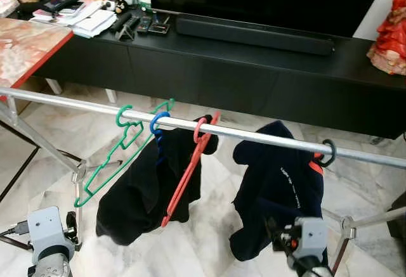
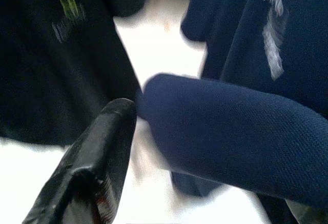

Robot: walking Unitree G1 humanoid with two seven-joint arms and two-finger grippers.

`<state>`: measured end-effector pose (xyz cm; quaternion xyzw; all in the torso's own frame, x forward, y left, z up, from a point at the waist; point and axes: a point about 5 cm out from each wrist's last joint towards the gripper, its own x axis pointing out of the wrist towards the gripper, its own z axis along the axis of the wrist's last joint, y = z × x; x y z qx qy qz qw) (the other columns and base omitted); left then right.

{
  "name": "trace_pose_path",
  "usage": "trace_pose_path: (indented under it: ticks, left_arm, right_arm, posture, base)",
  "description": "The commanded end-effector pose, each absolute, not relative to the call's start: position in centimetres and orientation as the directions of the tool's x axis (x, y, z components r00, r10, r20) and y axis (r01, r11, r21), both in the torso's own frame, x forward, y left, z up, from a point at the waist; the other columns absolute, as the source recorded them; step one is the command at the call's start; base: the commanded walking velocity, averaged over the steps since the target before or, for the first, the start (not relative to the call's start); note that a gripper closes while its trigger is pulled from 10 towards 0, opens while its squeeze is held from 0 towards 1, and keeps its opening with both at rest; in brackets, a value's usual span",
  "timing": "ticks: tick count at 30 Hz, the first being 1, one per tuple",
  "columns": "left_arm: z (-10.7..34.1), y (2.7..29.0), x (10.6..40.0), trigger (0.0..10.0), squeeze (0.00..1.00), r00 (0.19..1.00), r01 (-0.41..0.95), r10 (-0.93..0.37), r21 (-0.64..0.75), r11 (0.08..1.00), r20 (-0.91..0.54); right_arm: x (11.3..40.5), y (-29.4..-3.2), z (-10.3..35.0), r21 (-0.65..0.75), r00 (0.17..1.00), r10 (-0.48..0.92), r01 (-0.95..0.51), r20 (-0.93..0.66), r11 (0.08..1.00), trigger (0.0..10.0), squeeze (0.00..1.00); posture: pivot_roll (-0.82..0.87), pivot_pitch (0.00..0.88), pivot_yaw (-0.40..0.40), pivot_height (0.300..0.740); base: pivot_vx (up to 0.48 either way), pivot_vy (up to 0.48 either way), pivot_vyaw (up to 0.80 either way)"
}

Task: Hang hanger

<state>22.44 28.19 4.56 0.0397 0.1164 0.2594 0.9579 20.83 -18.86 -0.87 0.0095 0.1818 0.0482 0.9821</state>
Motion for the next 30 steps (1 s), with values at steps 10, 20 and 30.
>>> trace_pose_path:
  ticks: [10, 20, 30]
  left_arm:
    - [3.5, 27.5, 23.2, 10.0, 0.00, 0.882, -0.390, 0.421, 0.175, 0.904, -0.213]
    - [1.6, 27.5, 22.8, 10.0, 0.00, 0.887, -0.331, 0.381, 0.217, 0.918, -0.261]
    - [-0.2, 28.1, 21.6, 10.0, 0.00, 0.853, -0.348, 0.407, 0.227, 0.910, -0.327]
  right_arm:
    - [12.9, -20.3, -2.5, 0.026, 0.737, -0.007, 0.034, -0.676, 0.999, 10.0, 0.00]
    - [11.9, -20.7, 5.8, 0.038, 0.942, -0.132, 0.151, -0.309, 0.988, 10.0, 0.00]
    - [10.3, -20.4, 9.0, 0.045, 0.951, -0.178, 0.195, -0.252, 0.980, 10.0, 0.00]
  posture:
    - [-0.09, 0.196, -0.055, 0.740]
    - [-0.13, 0.188, -0.034, 0.740]
    - [-0.13, 0.194, -0.065, 0.740]
  base:
    - [0.000, 0.000, 0.00]
    - [0.000, 0.000, 0.00]
    - [0.000, 0.000, 0.00]
